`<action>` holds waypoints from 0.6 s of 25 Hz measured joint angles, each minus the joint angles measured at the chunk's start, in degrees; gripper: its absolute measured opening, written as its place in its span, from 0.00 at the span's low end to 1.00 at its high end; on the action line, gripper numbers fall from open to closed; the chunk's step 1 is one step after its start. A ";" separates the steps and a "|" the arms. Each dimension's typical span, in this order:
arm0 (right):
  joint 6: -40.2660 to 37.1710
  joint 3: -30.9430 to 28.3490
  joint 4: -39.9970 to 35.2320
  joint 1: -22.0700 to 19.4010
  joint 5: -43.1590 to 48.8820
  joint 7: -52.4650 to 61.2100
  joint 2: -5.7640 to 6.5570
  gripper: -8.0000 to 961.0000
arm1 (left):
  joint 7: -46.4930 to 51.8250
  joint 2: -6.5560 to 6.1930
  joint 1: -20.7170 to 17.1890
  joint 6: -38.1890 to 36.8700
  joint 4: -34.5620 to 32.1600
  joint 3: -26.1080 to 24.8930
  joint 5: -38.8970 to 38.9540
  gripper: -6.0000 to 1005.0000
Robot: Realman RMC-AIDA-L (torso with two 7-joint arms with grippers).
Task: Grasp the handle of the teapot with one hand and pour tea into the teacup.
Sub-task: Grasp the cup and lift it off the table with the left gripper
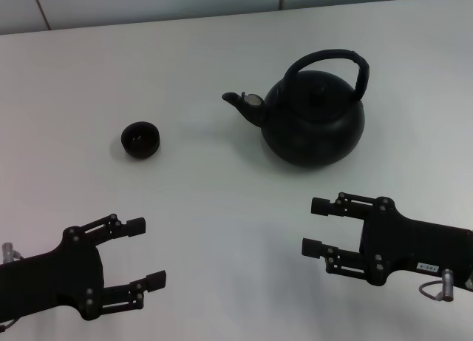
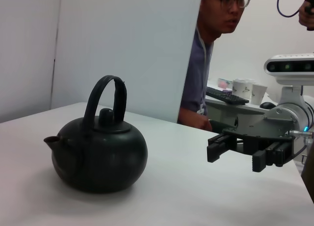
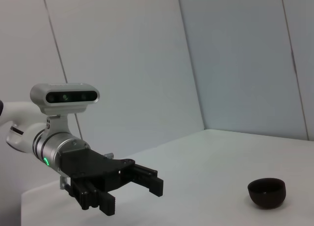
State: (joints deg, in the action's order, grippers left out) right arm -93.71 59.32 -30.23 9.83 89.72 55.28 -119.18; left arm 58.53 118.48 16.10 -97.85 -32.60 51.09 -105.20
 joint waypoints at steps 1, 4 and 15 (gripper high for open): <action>0.00 0.00 0.00 0.00 0.00 0.00 0.00 0.68 | 0.00 0.00 -0.01 0.00 0.00 0.00 0.00 0.84; 0.00 0.00 0.00 -0.03 0.00 0.00 0.00 0.68 | 0.00 0.00 -0.06 0.04 -0.01 -0.02 0.00 0.84; 0.00 0.15 0.00 -0.08 0.00 0.00 0.00 0.68 | -0.71 0.00 -0.21 0.12 -0.02 -0.03 0.00 0.84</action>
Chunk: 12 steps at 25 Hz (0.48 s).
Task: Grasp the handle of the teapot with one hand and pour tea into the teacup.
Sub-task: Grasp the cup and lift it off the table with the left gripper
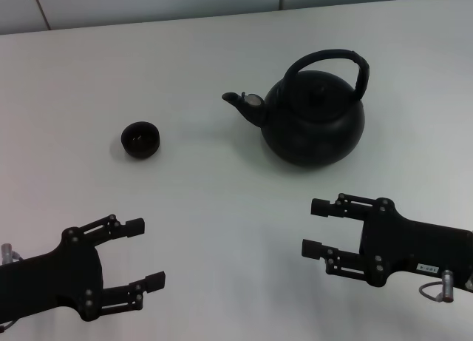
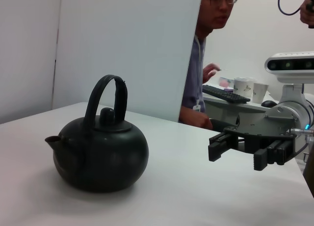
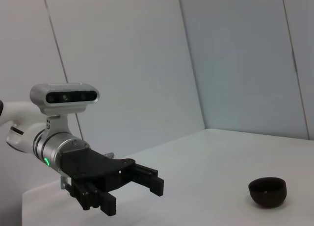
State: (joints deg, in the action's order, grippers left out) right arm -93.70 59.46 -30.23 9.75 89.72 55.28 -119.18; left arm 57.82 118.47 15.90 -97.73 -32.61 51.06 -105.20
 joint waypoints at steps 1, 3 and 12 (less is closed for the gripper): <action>0.00 0.00 0.00 0.00 0.00 0.00 0.00 0.68 | 0.00 0.00 0.00 0.00 0.00 0.00 0.00 0.84; 0.01 0.03 0.00 0.00 0.00 0.00 0.00 0.68 | 0.00 0.00 0.03 0.00 0.00 0.00 0.00 0.84; 0.01 0.04 0.00 0.00 -0.07 0.00 -0.09 0.68 | 0.01 0.00 0.27 0.09 0.00 -0.09 -0.09 0.84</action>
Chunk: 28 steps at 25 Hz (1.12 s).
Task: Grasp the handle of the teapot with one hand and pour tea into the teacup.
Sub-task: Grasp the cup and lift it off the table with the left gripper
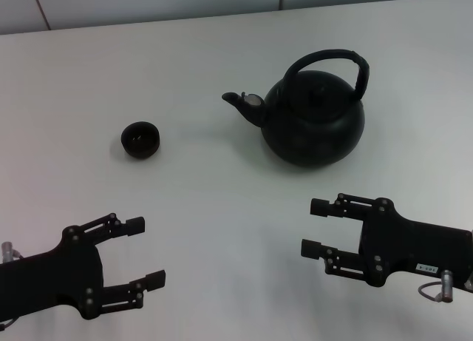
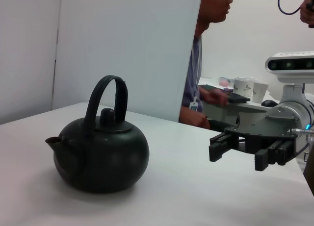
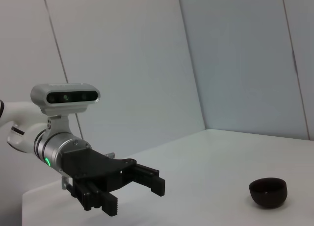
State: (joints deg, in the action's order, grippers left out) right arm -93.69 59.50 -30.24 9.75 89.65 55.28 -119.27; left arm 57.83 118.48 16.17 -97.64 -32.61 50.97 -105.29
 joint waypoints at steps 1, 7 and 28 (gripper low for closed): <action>0.00 0.00 0.00 0.00 0.00 0.00 0.00 0.68 | 0.00 0.00 0.03 0.00 0.00 0.00 0.00 0.84; -0.01 -0.02 -0.16 0.08 -0.21 0.00 0.00 0.68 | 0.00 -0.09 0.09 0.03 0.00 0.00 0.01 0.84; 0.07 -0.45 -0.25 0.75 -0.55 0.05 0.00 0.68 | -1.55 -0.03 2.96 3.17 0.51 -0.54 1.06 0.84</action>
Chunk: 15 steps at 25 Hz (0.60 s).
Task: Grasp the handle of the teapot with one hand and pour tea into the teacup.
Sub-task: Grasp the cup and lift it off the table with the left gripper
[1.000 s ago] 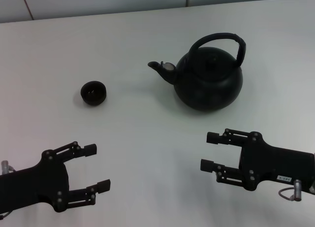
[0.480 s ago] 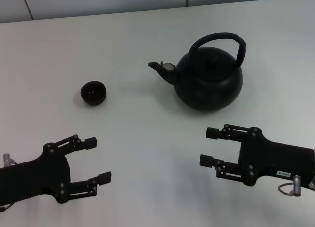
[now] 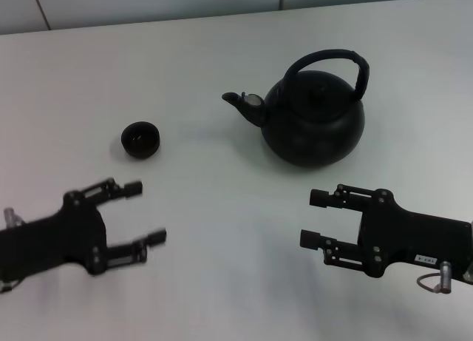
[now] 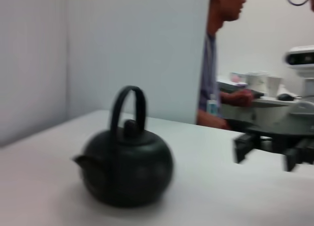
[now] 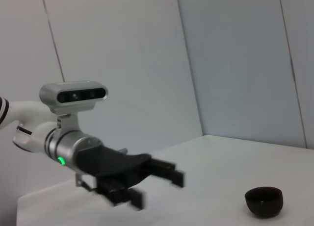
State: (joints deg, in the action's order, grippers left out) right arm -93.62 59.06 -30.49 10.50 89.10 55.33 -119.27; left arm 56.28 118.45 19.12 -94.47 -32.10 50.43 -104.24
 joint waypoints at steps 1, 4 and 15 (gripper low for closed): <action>0.03 0.00 0.03 0.02 0.00 0.00 0.00 0.68 | -1.20 0.10 0.22 1.62 0.69 -0.24 1.37 0.84; 0.03 -0.02 0.03 0.04 0.00 0.00 0.00 0.68 | -7.38 0.33 1.89 9.14 6.91 -0.40 10.35 0.84; -0.16 -0.09 0.18 0.33 -0.71 0.00 -0.13 0.68 | -27.91 0.63 7.38 19.62 24.86 -0.65 25.63 0.84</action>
State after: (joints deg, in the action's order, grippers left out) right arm -93.78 58.97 -30.31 10.83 88.39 55.33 -119.40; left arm 28.37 119.08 26.51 -74.85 -7.24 49.78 -78.61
